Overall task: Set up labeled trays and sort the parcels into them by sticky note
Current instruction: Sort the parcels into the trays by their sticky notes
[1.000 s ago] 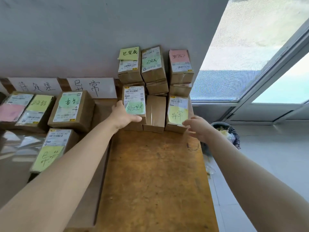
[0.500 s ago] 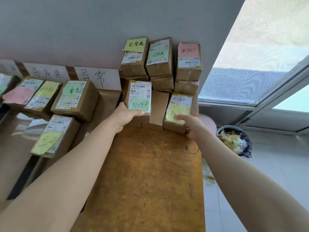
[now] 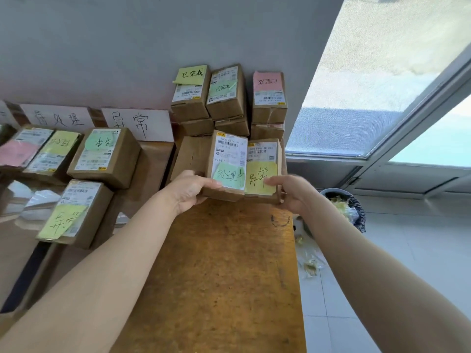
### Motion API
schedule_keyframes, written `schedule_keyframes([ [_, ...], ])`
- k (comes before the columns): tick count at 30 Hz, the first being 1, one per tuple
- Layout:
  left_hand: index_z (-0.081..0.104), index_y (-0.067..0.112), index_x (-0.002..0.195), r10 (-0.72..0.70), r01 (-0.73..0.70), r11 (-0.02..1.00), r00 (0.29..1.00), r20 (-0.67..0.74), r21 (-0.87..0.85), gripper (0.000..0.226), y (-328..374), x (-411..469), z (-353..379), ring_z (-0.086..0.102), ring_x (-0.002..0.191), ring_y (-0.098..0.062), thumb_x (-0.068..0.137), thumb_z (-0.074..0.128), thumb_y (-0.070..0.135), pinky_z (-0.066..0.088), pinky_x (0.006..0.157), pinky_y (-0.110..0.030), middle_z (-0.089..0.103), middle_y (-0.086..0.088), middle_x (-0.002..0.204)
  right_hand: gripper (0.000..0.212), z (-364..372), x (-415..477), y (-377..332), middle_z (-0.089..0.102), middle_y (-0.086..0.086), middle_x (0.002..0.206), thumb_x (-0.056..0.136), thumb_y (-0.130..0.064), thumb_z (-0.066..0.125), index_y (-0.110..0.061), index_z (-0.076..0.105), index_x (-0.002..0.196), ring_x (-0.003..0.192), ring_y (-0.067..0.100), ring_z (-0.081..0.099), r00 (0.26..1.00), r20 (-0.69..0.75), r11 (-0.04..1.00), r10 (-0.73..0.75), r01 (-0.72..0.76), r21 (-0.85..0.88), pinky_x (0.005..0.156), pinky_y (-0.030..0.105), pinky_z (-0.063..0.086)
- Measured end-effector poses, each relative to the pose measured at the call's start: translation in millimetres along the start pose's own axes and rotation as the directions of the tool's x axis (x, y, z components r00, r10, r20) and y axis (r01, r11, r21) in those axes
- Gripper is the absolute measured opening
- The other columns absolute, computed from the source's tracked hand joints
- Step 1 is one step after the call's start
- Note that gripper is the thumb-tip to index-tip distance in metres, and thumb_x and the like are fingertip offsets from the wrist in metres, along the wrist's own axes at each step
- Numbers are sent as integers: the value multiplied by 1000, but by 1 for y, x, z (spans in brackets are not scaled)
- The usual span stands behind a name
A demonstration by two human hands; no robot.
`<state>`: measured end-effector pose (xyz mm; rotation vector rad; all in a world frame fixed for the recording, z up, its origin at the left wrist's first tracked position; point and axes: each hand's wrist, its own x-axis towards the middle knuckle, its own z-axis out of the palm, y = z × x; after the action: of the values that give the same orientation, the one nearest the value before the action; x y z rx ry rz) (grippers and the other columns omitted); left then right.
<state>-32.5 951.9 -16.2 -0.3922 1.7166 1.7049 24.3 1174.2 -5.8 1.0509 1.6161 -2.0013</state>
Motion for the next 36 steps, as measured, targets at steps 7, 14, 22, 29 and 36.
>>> schedule_keyframes([
  [7, 55, 6, 120, 105, -110, 993, 987, 123, 34, 39, 11, -43, -20, 65, 100, -17, 82, 63, -3, 49, 78, -28, 71, -6, 104, 26, 18, -44, 1, 70, 6, 81, 84, 0, 62, -12, 60, 106, 63, 16, 63, 994, -30, 994, -103, 104, 39, 55, 25, 48],
  [14, 54, 4, 120, 219, -228, 973, 954, 205, 23, 39, 25, -96, -83, 63, 106, -22, 84, 56, -11, 49, 83, -28, 68, -11, 111, 11, 84, -98, 13, 68, 1, 65, 88, -8, 60, -17, 58, 95, 67, 18, 61, 971, -78, 968, -226, 233, 98, 61, 33, 46],
  [22, 58, 11, 106, 302, -307, 952, 927, 222, -11, 30, 23, -146, -167, 68, 85, -9, 87, 51, -11, 54, 67, -17, 73, 1, 93, 6, 167, -136, 39, 69, 3, 59, 91, -12, 57, -10, 59, 97, 50, 16, 66, 947, -66, 923, -313, 320, 214, 48, 23, 49],
  [29, 51, 7, 121, 332, -323, 943, 933, 140, -84, 36, 16, -176, -211, 63, 102, -20, 89, 50, -9, 47, 92, -28, 66, -11, 115, 31, 208, -150, 41, 70, 10, 99, 89, -19, 61, -13, 56, 119, 88, 25, 68, 943, 1, 935, -334, 331, 130, 92, 42, 50],
  [36, 52, 6, 117, 349, -345, 928, 937, 6, -137, 34, 7, -207, -247, 59, 112, -25, 87, 50, -11, 42, 103, -38, 66, -12, 115, 20, 245, -142, 34, 73, 4, 67, 89, -16, 61, -11, 58, 108, 91, 26, 50, 938, 117, 943, -327, 314, 111, 83, 37, 47],
])
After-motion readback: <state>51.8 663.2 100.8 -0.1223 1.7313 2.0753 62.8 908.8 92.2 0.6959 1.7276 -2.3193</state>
